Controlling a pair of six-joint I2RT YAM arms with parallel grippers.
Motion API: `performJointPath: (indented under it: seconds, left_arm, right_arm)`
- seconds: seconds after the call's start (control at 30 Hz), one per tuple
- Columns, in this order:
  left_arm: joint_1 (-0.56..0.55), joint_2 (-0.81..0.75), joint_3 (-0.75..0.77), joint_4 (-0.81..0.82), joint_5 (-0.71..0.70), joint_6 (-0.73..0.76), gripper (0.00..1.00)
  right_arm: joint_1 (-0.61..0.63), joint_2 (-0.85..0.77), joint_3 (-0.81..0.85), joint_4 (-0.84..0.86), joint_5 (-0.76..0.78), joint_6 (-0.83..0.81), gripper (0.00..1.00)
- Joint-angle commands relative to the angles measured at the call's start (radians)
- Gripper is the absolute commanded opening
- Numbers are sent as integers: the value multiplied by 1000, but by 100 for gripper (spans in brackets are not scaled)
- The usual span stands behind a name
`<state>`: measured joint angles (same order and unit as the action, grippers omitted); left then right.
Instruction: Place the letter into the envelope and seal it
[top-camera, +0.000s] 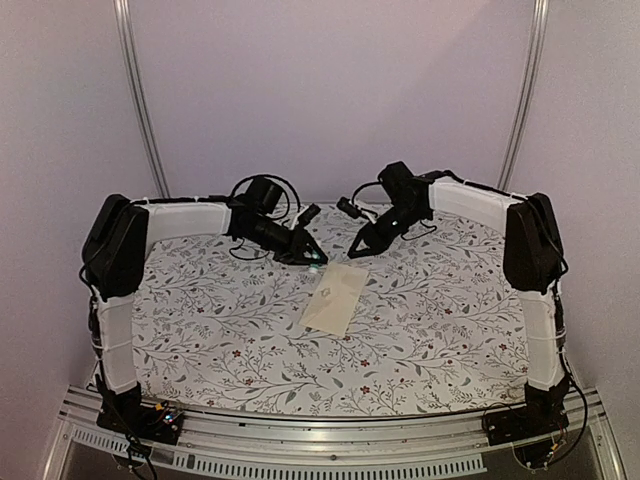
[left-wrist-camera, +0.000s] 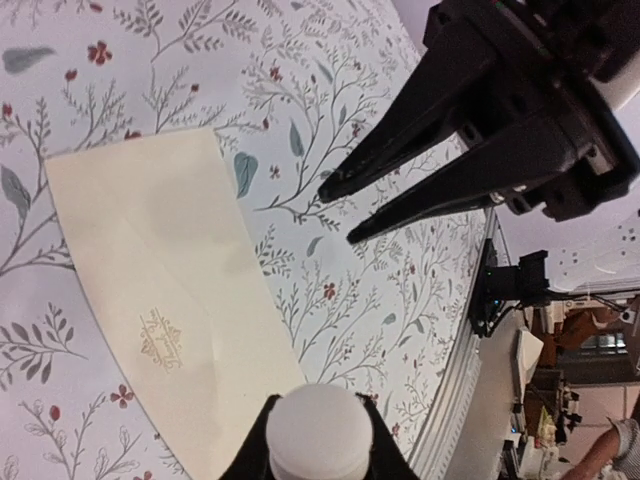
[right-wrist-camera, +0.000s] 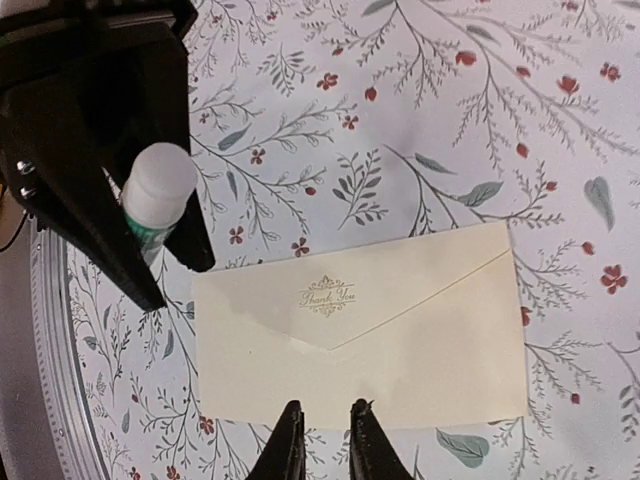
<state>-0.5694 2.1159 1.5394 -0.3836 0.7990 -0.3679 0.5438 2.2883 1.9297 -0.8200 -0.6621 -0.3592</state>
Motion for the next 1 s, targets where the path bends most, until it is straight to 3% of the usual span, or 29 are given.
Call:
performJointPath:
  seconds: [0.0, 0.17, 0.33, 0.4, 0.5, 0.83, 0.97]
  left_arm:
    - [-6, -125, 39, 63, -86, 28, 0]
    - [-7, -196, 56, 132, -91, 59, 0]
    - [-14, -308, -19, 355, -88, 73, 0]
    - [-15, -342, -68, 471, -97, 64, 0]
    - [-15, -367, -110, 579, -84, 38, 0]
    - [-24, -365, -187, 935, 66, -138, 0]
    - [-35, -347, -165, 958, 120, -144, 0]
  right_arm:
    - [-26, -239, 27, -51, 37, -128, 18]
    - [-40, -372, 0, 43, 125, -131, 36]
    - [-109, -456, -13, 166, -66, 14, 75]
    - [-113, -436, 6, 148, -167, 19, 77]
    - [-104, -408, -3, 148, -291, 7, 71]
    - [-18, -367, 0, 181, -399, 60, 68]
    - [27, -341, 28, 205, -411, 84, 69]
